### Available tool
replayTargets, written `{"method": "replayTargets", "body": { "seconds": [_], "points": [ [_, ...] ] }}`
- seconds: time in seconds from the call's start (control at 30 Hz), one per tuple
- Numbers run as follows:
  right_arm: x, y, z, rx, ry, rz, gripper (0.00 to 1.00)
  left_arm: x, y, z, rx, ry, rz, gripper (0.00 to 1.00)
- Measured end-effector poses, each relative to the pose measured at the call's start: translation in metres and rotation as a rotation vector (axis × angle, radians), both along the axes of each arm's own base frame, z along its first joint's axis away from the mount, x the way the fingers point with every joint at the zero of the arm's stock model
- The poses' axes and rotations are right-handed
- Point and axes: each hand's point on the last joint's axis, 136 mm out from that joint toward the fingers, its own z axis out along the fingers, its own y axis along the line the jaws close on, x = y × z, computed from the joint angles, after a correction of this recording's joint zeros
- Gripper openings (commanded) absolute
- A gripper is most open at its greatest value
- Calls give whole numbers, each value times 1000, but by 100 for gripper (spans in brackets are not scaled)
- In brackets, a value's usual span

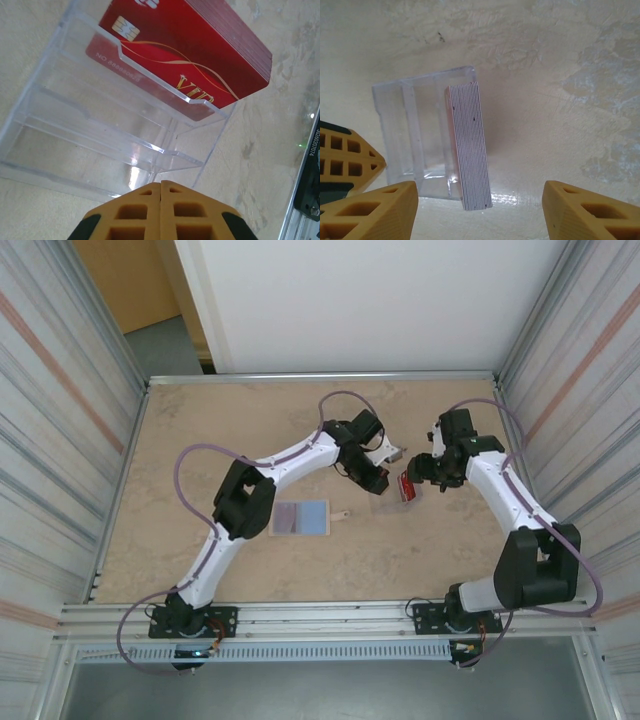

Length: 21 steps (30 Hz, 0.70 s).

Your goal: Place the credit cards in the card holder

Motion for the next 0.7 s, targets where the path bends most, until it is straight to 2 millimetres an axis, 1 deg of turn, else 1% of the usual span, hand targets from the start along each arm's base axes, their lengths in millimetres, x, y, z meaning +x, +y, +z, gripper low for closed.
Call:
{"method": "replayTargets", "body": {
  "seconds": [0.17, 0.33, 0.53, 0.7],
  "points": [
    [5, -2, -10, 6, 18, 8, 64, -5, -4, -7, 11, 0, -13, 0],
    [10, -2, -20, 17, 37, 5, 63, -5, -3, -22, 35, 14, -13, 0],
    [10, 1, -36, 25, 84, 9, 62, -6, -3, -23, 34, 17, -14, 0],
    [10, 1, -39, 25, 94, 9, 61, -5, -3, -23, 29, 21, -13, 0]
  ]
}}
